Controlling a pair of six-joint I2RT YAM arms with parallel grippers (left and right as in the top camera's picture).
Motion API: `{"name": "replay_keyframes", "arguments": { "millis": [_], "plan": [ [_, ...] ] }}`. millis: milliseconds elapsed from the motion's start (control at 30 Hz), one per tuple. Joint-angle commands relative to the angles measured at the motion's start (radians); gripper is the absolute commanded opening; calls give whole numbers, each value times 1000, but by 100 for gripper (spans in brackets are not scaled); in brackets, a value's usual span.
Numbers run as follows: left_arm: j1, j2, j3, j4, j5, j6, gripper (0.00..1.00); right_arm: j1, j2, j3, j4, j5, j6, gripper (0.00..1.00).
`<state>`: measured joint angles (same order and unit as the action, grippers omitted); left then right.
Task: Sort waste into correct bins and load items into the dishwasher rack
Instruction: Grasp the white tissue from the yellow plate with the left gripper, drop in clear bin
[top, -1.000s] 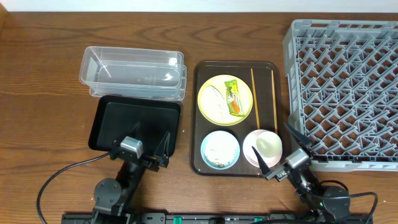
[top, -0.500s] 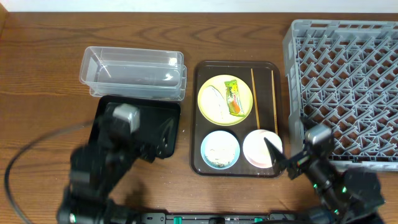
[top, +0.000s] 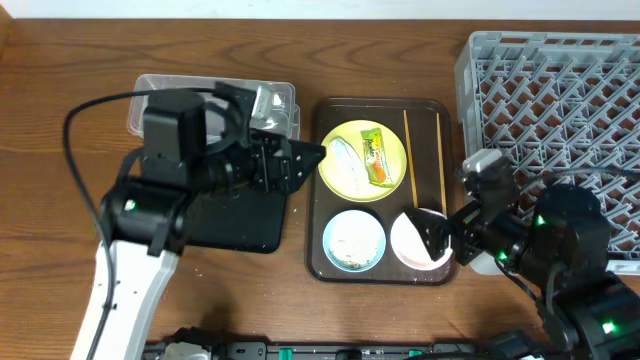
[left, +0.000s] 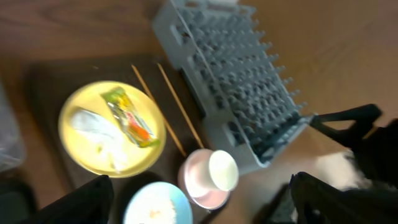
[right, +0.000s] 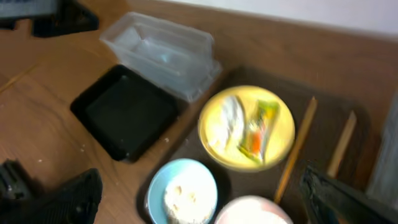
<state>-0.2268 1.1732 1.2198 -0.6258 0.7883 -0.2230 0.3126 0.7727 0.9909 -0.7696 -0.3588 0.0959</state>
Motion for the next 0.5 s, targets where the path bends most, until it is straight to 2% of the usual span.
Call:
{"name": "replay_keyframes", "arguments": {
  "millis": [0,100,267,467],
  "plan": [
    [-56,52,17,-11,53,-31,91,-90,21,79,-76,163,187,99],
    [-148,95,17,-45,-77,-30,87,-212,59,170,-207,257,241,99],
    [-309,179,17,-69,-465,-30,87,-418,143,297,-380,242,247,99],
    [-399,337,17,8,-696,-30,81,-480,191,309,-400,112,240,99]
  ]
}}
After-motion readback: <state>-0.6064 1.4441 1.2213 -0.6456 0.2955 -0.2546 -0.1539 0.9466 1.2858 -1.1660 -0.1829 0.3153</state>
